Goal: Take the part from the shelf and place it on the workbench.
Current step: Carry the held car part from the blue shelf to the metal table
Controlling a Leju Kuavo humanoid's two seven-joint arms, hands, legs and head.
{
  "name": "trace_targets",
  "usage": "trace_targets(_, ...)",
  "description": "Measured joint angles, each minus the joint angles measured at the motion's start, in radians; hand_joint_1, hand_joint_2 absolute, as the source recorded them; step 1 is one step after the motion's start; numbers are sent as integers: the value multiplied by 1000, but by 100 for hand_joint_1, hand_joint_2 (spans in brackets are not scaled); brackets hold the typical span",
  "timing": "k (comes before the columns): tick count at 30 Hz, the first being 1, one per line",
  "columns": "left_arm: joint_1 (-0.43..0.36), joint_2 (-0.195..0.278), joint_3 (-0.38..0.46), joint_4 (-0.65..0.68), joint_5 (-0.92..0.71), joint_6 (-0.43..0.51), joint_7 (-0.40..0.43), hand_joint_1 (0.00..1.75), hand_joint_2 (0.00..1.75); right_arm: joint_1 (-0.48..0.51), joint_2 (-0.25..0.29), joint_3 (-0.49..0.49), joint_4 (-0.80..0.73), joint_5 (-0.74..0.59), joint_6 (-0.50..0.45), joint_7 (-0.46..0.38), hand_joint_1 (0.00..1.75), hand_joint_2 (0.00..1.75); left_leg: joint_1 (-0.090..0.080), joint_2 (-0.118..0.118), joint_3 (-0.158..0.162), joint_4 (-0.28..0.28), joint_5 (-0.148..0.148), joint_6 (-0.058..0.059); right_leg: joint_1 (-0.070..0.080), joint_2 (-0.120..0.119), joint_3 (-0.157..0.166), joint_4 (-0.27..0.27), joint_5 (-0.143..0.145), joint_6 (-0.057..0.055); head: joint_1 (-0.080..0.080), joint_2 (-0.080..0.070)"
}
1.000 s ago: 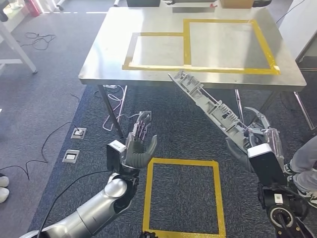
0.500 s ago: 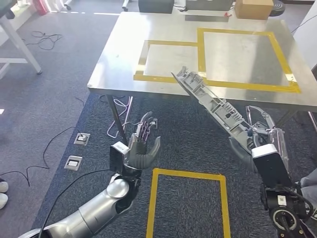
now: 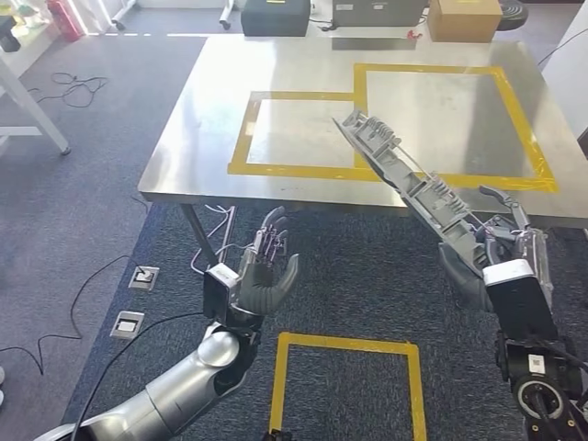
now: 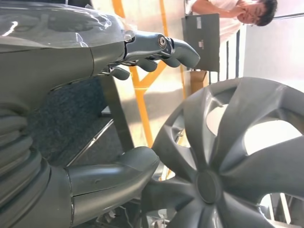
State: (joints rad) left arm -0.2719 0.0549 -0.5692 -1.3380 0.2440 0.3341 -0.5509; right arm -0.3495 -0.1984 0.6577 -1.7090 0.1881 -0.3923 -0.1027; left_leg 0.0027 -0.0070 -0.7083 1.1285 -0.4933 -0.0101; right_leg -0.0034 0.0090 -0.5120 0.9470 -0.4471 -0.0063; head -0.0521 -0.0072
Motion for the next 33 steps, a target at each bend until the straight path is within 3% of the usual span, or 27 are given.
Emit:
trace_targets(2, -1, 1, 0, 1, 2, -3, 0, 0, 175, -9, 0, -9, 1, 3, -9, 0, 175, 175, -3, 2, 20, -126, 115, 9, 1, 3, 30, 1, -29, 9, 0, 0)
trace_targets(3, -1, 1, 0, 2, 3, -4, 0, 0, 175, -13, 0, -14, 2, 5, -15, 1, 175, 175, -6, 2, 27, -160, 148, 15, 2, 4, 37, -1, -41, 15, 1, 0)
trace_targets(5, -3, 1, 0, 3, 4, -6, 0, 0, 175, -18, -1, -23, 2, 8, -23, 1, 175, 175, -8, 0, 41, -176, 148, 31, 2, 5, 52, 5, -50, 27, 3, 0)
trace_targets(7, -6, 0, 0, 4, 3, -7, -1, 0, 175, -20, -3, -32, 2, 10, -26, 3, 175, 175, -7, -2, 67, -182, 140, 45, -1, 2, 48, 46, -58, 35, 6, 0)
trace_targets(8, -6, 0, 0, 4, 3, -7, -1, 0, 175, -20, -4, -36, 3, 11, -26, 3, 175, 175, -8, -2, 82, -183, 134, 52, -3, 1, 27, 88, -71, 38, 7, 0)
trace_targets(11, -7, -2, 0, 5, 3, -7, -1, 0, 175, -19, -7, -41, 3, 13, -28, 2, 175, 175, -12, -1, 114, -183, 108, 61, -5, -1, -86, 265, -144, 47, 10, 0)
trace_targets(13, -7, -3, 0, 6, 3, -6, 0, 0, 175, -19, -7, -46, 5, 16, -31, 2, 175, 175, -13, -3, 140, -183, 87, 61, -7, -2, -134, 291, -170, 50, 11, 0)
trace_targets(14, -7, -3, 0, 7, 3, -5, 1, 0, 175, -21, -8, -50, 7, 18, -32, 2, 175, 175, -13, -5, 155, -183, 75, 60, -7, -2, -136, 255, -151, 50, 11, 0)
trace_targets(15, -7, -3, 0, 7, 3, -2, 2, 0, 175, -25, -8, -55, 10, 20, -33, 2, 175, 175, -13, -6, 171, -183, 63, 58, -8, -3, -126, 194, -104, 50, 11, 0)
trace_targets(16, -7, -3, 0, 7, 3, -1, 2, 0, 175, -30, -8, -60, 14, 21, -32, 1, 175, 175, -14, -7, 186, -181, 51, 55, -8, -3, -115, 123, -41, 48, 12, 0)
trace_targets(18, -9, -3, 0, 9, 2, 2, 4, 0, 175, -46, -8, -71, 24, 21, -32, -2, 175, 175, -17, -10, 202, -182, 33, 45, -7, -4, -95, 30, 41, 37, 15, 0)
trace_targets(19, -9, -3, 0, 9, 2, 2, 4, 0, 175, -56, -8, -76, 29, 21, -32, -4, 175, 175, -19, -11, 205, -179, 29, 39, -5, -4, -91, 14, 54, 30, 17, 0)
trace_targets(21, -11, -3, 0, 10, 3, 2, 4, 0, 175, -75, -8, -86, 36, 21, -33, -7, 175, 175, -19, -11, 205, -174, 24, 29, -5, -2, -77, 10, 54, 15, 17, 0)
trace_targets(23, -13, -3, 0, 10, 3, -2, 3, 0, 175, -92, -9, -93, 45, 21, -35, -9, 175, 175, -17, -8, 176, -119, 18, 19, -7, -2, -65, 4, 52, 7, 14, 0)
trace_targets(26, -13, -2, 0, 11, 6, -9, 2, 0, 175, -111, -12, -105, 61, 18, -38, -11, 175, 175, -11, -4, 43, 71, -35, 7, -8, -1, -52, 0, 40, -2, 9, 0)
trace_targets(27, -12, -2, 0, 13, 7, -10, 2, 0, 175, -115, -12, -107, 66, 17, -38, -12, 175, 175, -9, -3, 1, 112, -53, 5, -7, 0, -46, 0, 33, -3, 8, 0)
trace_targets(28, -12, -2, 0, 14, 7, -10, 2, 0, 175, -117, -12, -109, 70, 17, -39, -13, 175, 175, -8, -3, -25, 119, -53, 6, -7, 1, -37, 0, 25, -3, 6, 0)
trace_targets(29, -12, -2, 0, 15, 7, -11, 2, 0, 175, -118, -12, -110, 75, 17, -39, -13, 175, 175, -7, -3, -31, 89, -29, 9, -6, 2, -26, -1, 16, -3, 5, 0)
trace_targets(31, -12, -2, 0, 16, 7, -11, 2, 0, 175, -120, -12, -114, 83, 16, -39, -13, 175, 175, -11, -2, 0, -53, 83, 21, -6, 3, -2, -1, -3, 0, 4, 0)
trace_targets(33, -13, -2, 0, 16, 7, -11, 2, 0, 175, -124, -12, -116, 90, 16, -39, -13, 175, 175, -19, -2, 31, -166, 160, 32, -4, 7, 11, -1, -19, 7, 4, 0)
